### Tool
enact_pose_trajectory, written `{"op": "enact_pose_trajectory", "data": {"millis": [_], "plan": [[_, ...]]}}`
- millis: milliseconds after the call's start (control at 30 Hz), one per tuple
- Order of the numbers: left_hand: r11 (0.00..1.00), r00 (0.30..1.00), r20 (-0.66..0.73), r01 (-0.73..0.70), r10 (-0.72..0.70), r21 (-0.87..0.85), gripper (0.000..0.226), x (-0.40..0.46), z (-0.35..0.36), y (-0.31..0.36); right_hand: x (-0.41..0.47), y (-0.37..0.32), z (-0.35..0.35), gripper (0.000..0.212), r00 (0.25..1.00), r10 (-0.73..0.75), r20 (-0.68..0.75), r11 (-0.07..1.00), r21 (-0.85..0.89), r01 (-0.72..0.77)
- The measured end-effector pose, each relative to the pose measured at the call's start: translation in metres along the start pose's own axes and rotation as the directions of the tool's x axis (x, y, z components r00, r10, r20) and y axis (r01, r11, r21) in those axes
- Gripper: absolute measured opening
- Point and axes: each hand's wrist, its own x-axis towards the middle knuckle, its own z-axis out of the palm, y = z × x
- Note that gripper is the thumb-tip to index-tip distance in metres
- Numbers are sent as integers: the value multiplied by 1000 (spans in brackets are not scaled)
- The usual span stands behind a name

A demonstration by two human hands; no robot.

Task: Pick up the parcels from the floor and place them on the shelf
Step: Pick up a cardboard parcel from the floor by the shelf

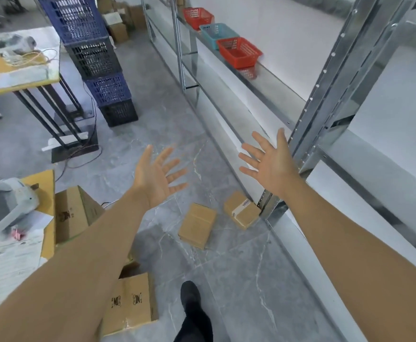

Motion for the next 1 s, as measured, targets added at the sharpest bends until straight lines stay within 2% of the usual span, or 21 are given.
{"op": "enact_pose_trajectory", "data": {"millis": [133, 300, 433, 500, 633, 800, 1000], "plan": [[1000, 998, -62, 12, -14, -24, 66, 51, -32, 7, 52, 15, 16, 78, 998, 61, 17, 997, -44, -60], [992, 990, -96, 114, -107, 62, 63, 127, -44, 6, 132, 38, 10, 78, 986, 160, -33, 986, -49, -162], [982, 974, -176, 160, -141, 101, 59, 187, -78, 0, 204, 80, 20, 76, 962, 272, 1, 959, -84, -271], [969, 975, -155, 187, -162, 164, 59, 229, -80, -9, 242, 97, 14, 74, 958, 287, -11, 957, -47, -288], [943, 971, -151, 220, -186, 248, 57, 312, -89, -59, 316, 154, -28, 70, 930, 362, -65, 931, -37, -364], [927, 926, -297, 305, -235, 218, 54, 392, -147, -161, 389, 263, -90, 71, 859, 487, -156, 852, -129, -507], [889, 848, -467, 392, -250, 238, 53, 463, -220, -246, 461, 372, -134, 76, 788, 588, -181, 772, -164, -614]]}}
